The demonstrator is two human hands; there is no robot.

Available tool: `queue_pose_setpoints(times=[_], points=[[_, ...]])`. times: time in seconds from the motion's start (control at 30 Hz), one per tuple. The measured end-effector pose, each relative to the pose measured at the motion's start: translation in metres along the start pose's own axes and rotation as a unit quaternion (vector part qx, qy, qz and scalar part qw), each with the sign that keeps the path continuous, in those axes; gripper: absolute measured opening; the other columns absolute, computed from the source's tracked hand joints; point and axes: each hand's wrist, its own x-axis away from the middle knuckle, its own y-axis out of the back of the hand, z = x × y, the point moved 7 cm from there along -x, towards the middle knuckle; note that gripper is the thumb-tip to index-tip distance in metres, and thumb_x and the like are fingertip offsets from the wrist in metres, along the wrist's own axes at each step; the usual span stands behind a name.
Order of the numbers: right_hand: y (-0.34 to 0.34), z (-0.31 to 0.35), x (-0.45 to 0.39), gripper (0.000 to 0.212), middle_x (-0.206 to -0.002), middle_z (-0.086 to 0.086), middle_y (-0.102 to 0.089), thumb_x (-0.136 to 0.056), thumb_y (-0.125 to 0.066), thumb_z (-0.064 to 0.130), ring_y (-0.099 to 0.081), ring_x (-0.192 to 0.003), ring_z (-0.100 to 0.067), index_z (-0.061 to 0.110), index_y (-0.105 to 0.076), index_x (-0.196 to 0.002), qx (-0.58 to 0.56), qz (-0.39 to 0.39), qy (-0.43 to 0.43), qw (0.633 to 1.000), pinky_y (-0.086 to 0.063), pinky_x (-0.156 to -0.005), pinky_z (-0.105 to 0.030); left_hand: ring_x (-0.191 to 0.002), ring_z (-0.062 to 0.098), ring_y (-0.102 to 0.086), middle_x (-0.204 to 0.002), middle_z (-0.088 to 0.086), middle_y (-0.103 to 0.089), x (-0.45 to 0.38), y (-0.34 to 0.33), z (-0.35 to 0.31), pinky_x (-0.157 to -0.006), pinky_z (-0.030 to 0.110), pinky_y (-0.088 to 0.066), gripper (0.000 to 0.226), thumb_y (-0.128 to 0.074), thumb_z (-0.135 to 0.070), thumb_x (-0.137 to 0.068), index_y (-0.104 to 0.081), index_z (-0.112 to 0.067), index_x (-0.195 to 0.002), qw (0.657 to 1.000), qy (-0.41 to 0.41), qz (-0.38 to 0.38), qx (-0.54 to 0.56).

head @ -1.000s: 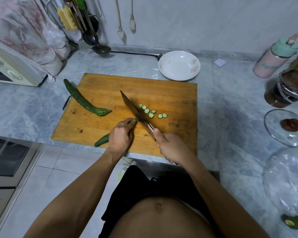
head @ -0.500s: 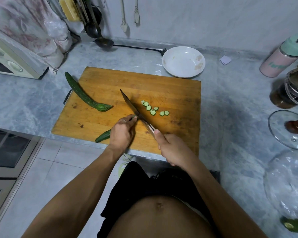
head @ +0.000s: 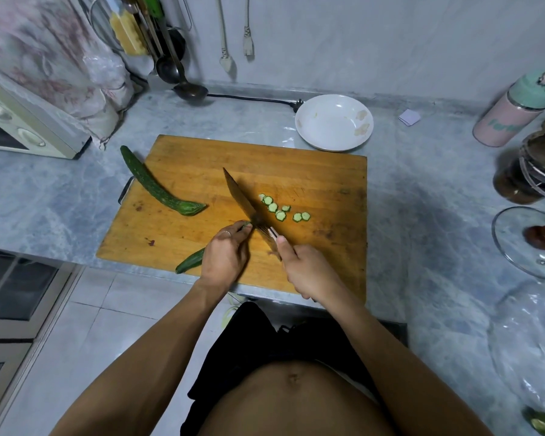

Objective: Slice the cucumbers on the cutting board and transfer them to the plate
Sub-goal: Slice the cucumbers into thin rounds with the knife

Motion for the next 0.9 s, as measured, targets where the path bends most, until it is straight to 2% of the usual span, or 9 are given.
queue_pose_setpoints(times=[0.1,0.2,0.3,0.43,0.5,0.6,0.73,0.83,0.9], points=[[0.005,-0.003,0.000,0.064,-0.057,-0.004,-0.047,-0.100,-0.025,0.062,-0.044,-0.043,-0.018,0.013,-0.053,-0.071,-0.036,0.001,-0.018,0.999,-0.039,-0.045,-0.025,-0.108,0.028,-0.064,-0.123,0.008,-0.066,0.001,0.005,-0.004,-0.082,0.039,-0.057,0.032,-0.061,-0.002,-0.087,-0.071,-0.011,-0.116,1.000,-0.002,-0.010,0.009],[0.011,-0.003,-0.001,0.065,-0.056,-0.004,-0.045,-0.100,-0.023,0.062,-0.043,-0.041,-0.018,0.012,-0.052,-0.070,-0.033,-0.004,-0.021,0.999,-0.037,-0.043,-0.023,-0.104,0.027,-0.064,-0.121,0.006,-0.066,0.001,0.007,-0.003,-0.074,0.037,-0.057,0.029,-0.061,-0.006,-0.090,-0.071,-0.014,-0.116,1.000,0.010,-0.019,0.008],[0.016,-0.002,0.001,0.066,-0.059,-0.007,-0.047,-0.101,-0.022,0.062,-0.044,-0.041,-0.016,0.011,-0.053,-0.073,-0.016,-0.001,-0.018,1.000,-0.037,-0.041,-0.021,-0.087,0.027,-0.066,-0.115,0.006,-0.065,0.002,0.007,0.000,-0.059,0.032,-0.053,0.027,-0.063,-0.004,-0.088,-0.071,-0.011,-0.113,0.999,0.012,-0.027,0.017],[0.012,0.001,0.008,0.063,-0.063,-0.009,-0.045,-0.101,-0.025,0.061,-0.042,-0.042,-0.017,0.011,-0.053,-0.075,-0.025,0.016,-0.003,1.000,-0.036,-0.041,-0.021,-0.084,0.028,-0.066,-0.115,0.008,-0.065,0.001,0.007,0.003,-0.060,0.032,-0.053,0.027,-0.064,-0.003,-0.087,-0.072,-0.010,-0.112,1.000,0.005,-0.025,0.008],[0.008,0.005,0.010,0.064,-0.058,-0.006,-0.041,-0.101,-0.026,0.060,-0.039,-0.042,-0.016,0.010,-0.054,-0.073,-0.026,0.022,0.009,0.999,-0.036,-0.046,-0.025,-0.087,0.029,-0.066,-0.116,0.008,-0.064,0.000,0.005,0.003,-0.059,0.034,-0.054,0.026,-0.063,-0.005,-0.088,-0.071,-0.010,-0.112,1.000,-0.001,-0.023,-0.001],[0.005,0.008,0.011,0.072,-0.057,-0.003,-0.045,-0.101,-0.026,0.059,-0.041,-0.045,-0.016,0.000,-0.061,-0.079,0.002,0.015,0.023,1.000,-0.036,-0.056,-0.032,-0.094,0.029,-0.066,-0.118,0.007,-0.065,0.001,0.002,0.004,-0.062,0.036,-0.056,0.025,-0.064,-0.007,-0.089,-0.072,-0.010,-0.112,1.000,-0.003,-0.022,-0.010],[0.005,0.006,0.015,0.069,-0.067,-0.007,-0.056,-0.101,-0.024,0.061,-0.053,-0.057,-0.019,0.008,-0.062,-0.077,0.020,0.010,0.025,0.999,-0.044,-0.063,-0.035,-0.096,0.028,-0.065,-0.120,0.007,-0.065,-0.001,0.001,0.005,-0.065,0.037,-0.057,0.026,-0.063,-0.006,-0.089,-0.071,-0.009,-0.113,1.000,0.002,-0.015,-0.007],[0.006,0.006,0.021,0.073,-0.079,-0.015,-0.065,-0.102,-0.023,0.059,-0.062,-0.075,-0.026,0.003,-0.066,-0.085,0.038,-0.003,0.038,0.999,-0.050,-0.078,-0.040,-0.096,0.029,-0.065,-0.121,0.005,-0.064,-0.001,0.001,0.005,-0.064,0.037,-0.057,0.026,-0.062,-0.008,-0.090,-0.070,-0.011,-0.114,1.000,0.003,-0.013,-0.008],[0.004,0.005,0.024,0.074,-0.083,-0.017,-0.067,-0.101,-0.023,0.059,-0.063,-0.077,-0.027,0.001,-0.066,-0.086,0.040,-0.005,0.041,0.998,-0.050,-0.079,-0.041,-0.097,0.029,-0.064,-0.121,0.005,-0.064,-0.001,0.000,0.006,-0.063,0.037,-0.056,0.026,-0.061,-0.008,-0.090,-0.070,-0.011,-0.115,1.000,0.003,-0.010,-0.011]])
